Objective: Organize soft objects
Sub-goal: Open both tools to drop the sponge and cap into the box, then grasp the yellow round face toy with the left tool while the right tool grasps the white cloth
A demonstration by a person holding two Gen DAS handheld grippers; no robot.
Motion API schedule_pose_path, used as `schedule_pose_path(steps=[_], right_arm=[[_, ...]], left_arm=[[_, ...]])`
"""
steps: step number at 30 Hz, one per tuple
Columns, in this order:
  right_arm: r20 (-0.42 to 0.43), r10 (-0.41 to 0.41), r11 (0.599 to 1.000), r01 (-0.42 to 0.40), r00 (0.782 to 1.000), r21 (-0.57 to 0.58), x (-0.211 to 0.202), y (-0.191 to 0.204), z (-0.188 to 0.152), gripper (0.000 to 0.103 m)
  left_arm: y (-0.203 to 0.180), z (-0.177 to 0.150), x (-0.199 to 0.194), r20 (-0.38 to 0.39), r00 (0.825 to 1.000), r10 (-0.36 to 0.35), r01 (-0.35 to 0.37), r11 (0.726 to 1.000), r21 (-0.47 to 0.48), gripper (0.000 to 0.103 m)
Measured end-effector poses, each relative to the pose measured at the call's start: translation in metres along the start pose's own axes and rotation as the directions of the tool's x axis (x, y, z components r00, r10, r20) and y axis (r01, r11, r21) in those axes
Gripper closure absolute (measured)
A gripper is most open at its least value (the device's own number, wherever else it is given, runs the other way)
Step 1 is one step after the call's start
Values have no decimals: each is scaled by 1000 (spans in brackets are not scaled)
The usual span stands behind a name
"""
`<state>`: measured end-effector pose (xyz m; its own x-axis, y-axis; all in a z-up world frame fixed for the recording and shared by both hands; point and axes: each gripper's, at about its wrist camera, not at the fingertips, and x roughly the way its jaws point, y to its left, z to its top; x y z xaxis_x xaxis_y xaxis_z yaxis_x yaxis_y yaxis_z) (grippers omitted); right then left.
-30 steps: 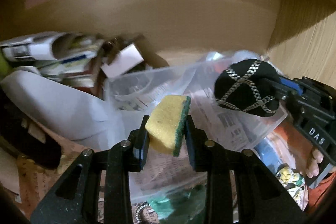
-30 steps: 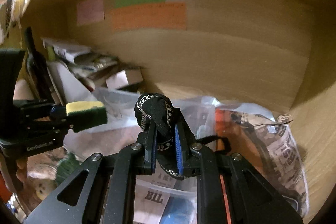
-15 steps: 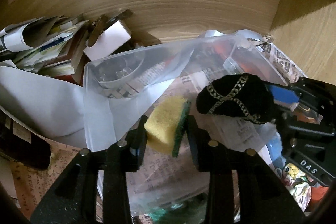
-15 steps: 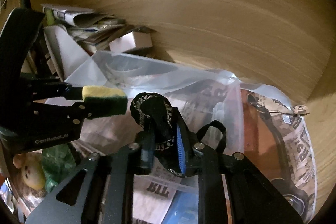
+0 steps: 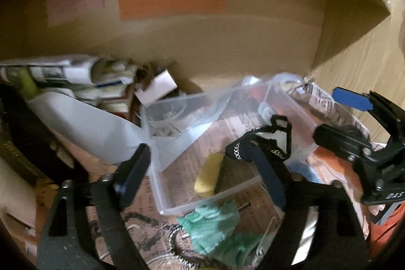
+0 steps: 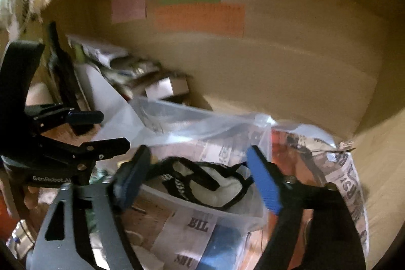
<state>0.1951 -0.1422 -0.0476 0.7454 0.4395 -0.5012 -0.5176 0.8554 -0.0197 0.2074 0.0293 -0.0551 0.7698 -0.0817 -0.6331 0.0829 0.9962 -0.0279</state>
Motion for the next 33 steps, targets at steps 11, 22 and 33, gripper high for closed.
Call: schedule_pose_path(steps=[11, 22, 33], right_arm=[[55, 8, 1000, -8, 998, 0, -42, 28, -29, 0], [-98, 115, 990, -105, 989, 98, -16, 43, -79, 0], [-229, 202, 970, -163, 952, 179, -1, 46, -106, 19]], left_arm=[[6, -37, -52, 70, 997, 22, -20, 999, -30, 0], [20, -106, -30, -107, 994, 2, -12, 995, -98, 0], [12, -141, -29, -140, 990, -1, -10, 997, -78, 1]])
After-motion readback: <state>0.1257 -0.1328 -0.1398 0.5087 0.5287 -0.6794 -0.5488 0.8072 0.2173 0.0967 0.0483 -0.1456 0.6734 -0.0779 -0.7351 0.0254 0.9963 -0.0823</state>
